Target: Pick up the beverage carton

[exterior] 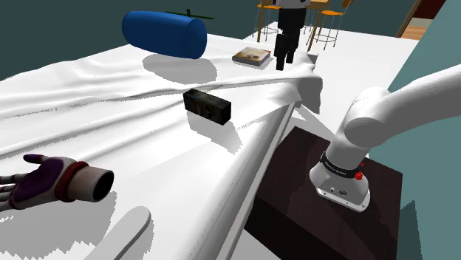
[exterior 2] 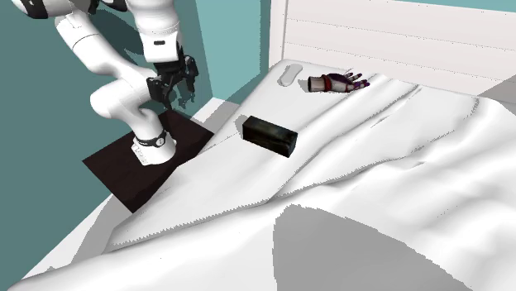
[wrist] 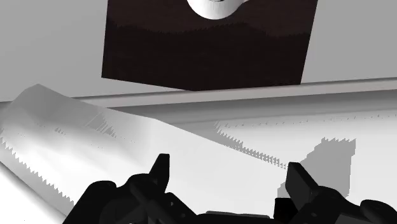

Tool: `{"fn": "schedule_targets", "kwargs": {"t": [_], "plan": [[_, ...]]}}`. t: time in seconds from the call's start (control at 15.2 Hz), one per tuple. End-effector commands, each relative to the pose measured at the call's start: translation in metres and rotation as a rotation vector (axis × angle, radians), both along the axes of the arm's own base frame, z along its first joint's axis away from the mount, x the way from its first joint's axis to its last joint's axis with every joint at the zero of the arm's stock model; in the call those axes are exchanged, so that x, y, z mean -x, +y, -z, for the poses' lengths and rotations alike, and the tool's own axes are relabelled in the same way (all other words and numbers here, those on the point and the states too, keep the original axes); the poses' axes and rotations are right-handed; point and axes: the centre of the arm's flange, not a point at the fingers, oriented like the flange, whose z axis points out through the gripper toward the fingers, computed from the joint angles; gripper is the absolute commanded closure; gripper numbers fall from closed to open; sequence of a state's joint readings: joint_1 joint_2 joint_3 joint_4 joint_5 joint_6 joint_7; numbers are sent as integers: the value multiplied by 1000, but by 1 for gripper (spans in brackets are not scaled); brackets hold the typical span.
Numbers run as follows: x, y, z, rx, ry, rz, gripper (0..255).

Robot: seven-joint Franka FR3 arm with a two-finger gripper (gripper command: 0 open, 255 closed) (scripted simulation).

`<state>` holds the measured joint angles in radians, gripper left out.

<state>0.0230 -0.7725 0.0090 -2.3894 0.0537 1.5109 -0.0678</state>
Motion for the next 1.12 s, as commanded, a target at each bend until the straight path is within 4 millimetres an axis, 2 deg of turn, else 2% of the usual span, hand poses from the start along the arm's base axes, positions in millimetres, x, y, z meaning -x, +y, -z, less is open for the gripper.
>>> {"fn": "schedule_targets", "kwargs": {"t": [0.0, 1.06], "plan": [[0, 0, 0, 0, 0, 0, 0], [-118, 148, 85, 59, -103, 42, 0]]}}
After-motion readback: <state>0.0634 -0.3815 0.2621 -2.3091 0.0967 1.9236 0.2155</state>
